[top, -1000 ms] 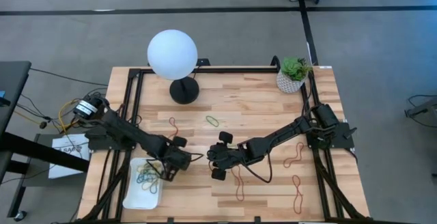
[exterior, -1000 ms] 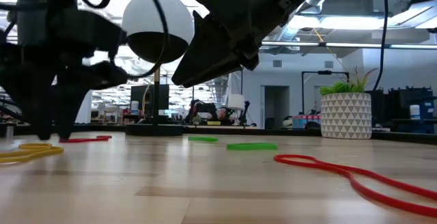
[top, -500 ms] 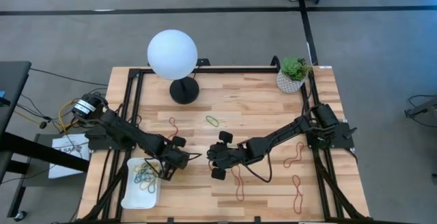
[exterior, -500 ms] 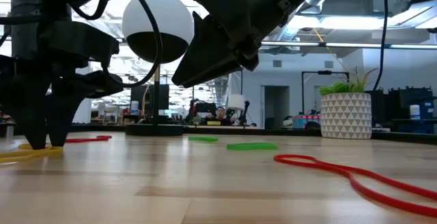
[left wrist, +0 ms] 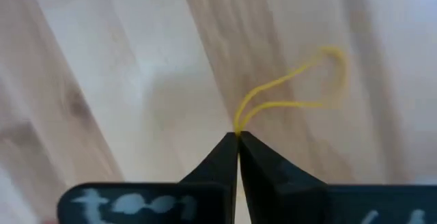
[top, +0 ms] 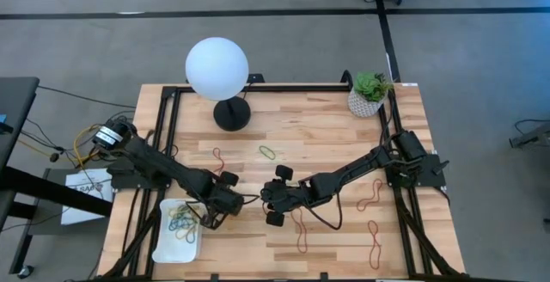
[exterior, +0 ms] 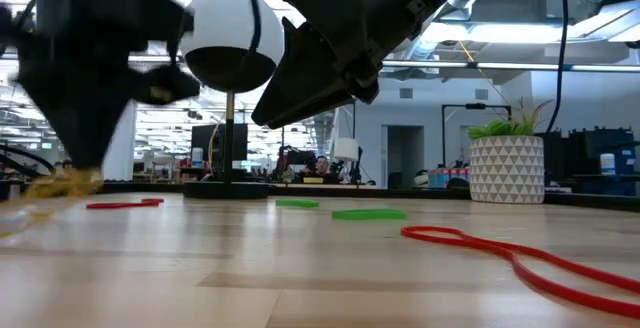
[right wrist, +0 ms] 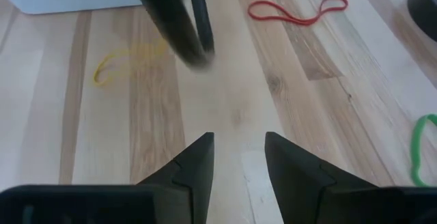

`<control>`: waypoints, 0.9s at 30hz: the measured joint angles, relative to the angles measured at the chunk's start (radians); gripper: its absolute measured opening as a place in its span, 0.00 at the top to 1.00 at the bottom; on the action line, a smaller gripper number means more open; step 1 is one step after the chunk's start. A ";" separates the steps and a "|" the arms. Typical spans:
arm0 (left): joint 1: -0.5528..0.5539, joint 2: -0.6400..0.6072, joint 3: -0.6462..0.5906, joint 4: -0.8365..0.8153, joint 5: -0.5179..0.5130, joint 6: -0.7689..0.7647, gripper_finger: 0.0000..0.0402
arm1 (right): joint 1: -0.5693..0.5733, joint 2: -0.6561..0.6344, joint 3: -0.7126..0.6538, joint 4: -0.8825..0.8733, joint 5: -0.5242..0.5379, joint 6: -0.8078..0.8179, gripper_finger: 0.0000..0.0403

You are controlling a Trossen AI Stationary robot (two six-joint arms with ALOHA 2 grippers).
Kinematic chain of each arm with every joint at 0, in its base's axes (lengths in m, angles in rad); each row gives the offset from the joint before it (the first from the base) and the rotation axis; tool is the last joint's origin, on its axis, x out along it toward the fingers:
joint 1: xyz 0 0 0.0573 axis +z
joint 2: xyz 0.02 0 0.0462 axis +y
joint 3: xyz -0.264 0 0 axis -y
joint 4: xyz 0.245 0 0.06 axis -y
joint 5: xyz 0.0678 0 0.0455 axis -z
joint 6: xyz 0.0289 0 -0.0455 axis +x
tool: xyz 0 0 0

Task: Pick and place items into bin
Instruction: Put the yellow rubber band into the white bin

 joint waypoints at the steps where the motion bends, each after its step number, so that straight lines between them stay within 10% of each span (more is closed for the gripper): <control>1: -0.005 0.000 0.048 -0.072 0.019 -0.017 1.00 | 0.000 0.000 0.000 0.000 0.000 0.000 0.69; 13: -0.227 -0.048 0.509 -0.679 0.014 -0.403 1.00 | 0.002 0.000 0.000 -0.014 0.000 0.000 0.69; 20: -0.476 -0.116 0.328 -0.668 -0.215 -0.769 1.00 | 0.005 0.000 0.000 -0.014 0.000 0.000 0.69; 27: -0.627 -0.223 0.020 -0.432 -0.211 -1.100 1.00 | 0.007 0.000 0.000 -0.014 -0.001 0.000 0.69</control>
